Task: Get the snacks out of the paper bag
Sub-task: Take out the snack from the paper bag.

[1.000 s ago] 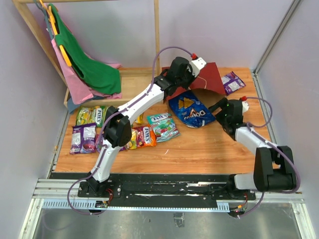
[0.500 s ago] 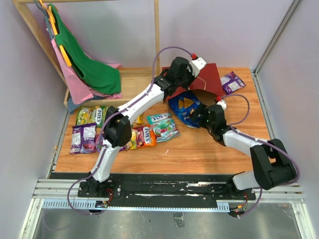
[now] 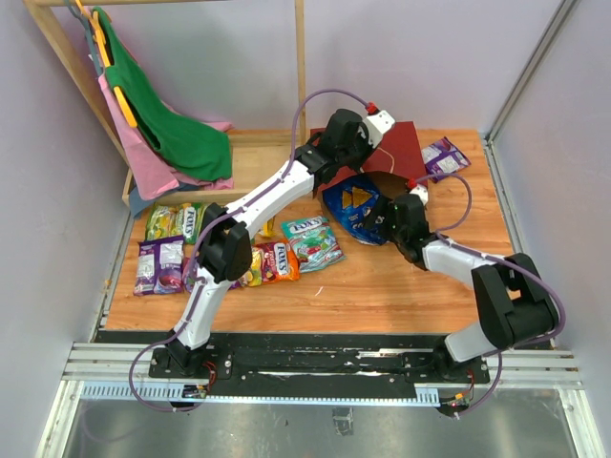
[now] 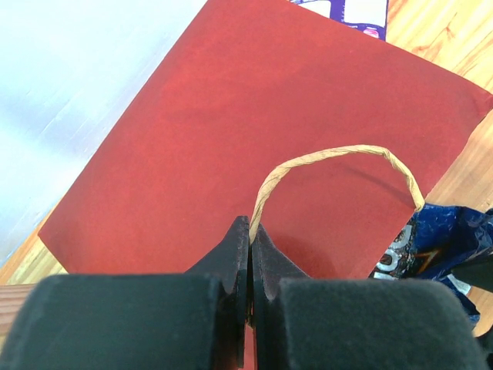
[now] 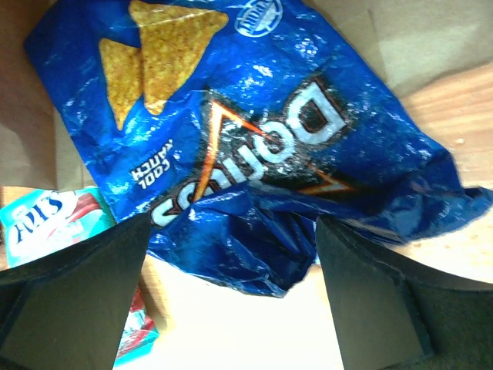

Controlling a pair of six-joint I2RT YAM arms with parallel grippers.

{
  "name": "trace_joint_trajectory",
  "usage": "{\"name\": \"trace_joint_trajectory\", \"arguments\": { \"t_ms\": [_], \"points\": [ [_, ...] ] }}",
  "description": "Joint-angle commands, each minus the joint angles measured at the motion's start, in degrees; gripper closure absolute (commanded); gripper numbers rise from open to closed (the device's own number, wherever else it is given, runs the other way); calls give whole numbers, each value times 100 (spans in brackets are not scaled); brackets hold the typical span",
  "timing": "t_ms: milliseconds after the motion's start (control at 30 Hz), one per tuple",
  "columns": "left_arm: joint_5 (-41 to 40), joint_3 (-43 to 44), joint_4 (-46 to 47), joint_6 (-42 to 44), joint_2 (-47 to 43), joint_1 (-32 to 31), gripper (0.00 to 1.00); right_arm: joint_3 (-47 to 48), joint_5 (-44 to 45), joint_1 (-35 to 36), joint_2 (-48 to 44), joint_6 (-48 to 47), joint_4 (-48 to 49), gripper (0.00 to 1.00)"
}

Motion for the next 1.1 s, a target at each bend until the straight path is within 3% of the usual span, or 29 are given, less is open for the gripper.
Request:
{"name": "trace_joint_trajectory", "arguments": {
  "t_ms": [0, 200, 367, 533, 667, 800, 967, 1067],
  "points": [
    [-86, 36, 13, 72, -186, 69, 98, 236, 412, 66, -284, -222, -751, 11],
    [-121, 41, 9, 84, -181, 69, 98, 21, 870, 36, -777, -267, -1244, 13],
    [-92, 75, -21, 84, -155, 69, 97, -309, 842, -302, -928, -63, -997, 26],
    [-84, 87, -44, 81, -142, 69, 97, -289, 384, -706, -622, 156, -808, 25],
    [-112, 90, -58, 100, -145, 69, 97, -191, 101, -907, -290, 332, -773, 18],
    [-113, 100, -58, 108, -133, 69, 97, -204, -64, -1042, -4, 465, -555, 19],
    [-171, 109, -83, 141, -136, 70, 97, -256, -212, -1194, 332, 597, -269, 30],
    [-216, 106, -84, 167, -126, 69, 97, -387, -208, -1248, 333, 611, -65, 44]
  ]
}}
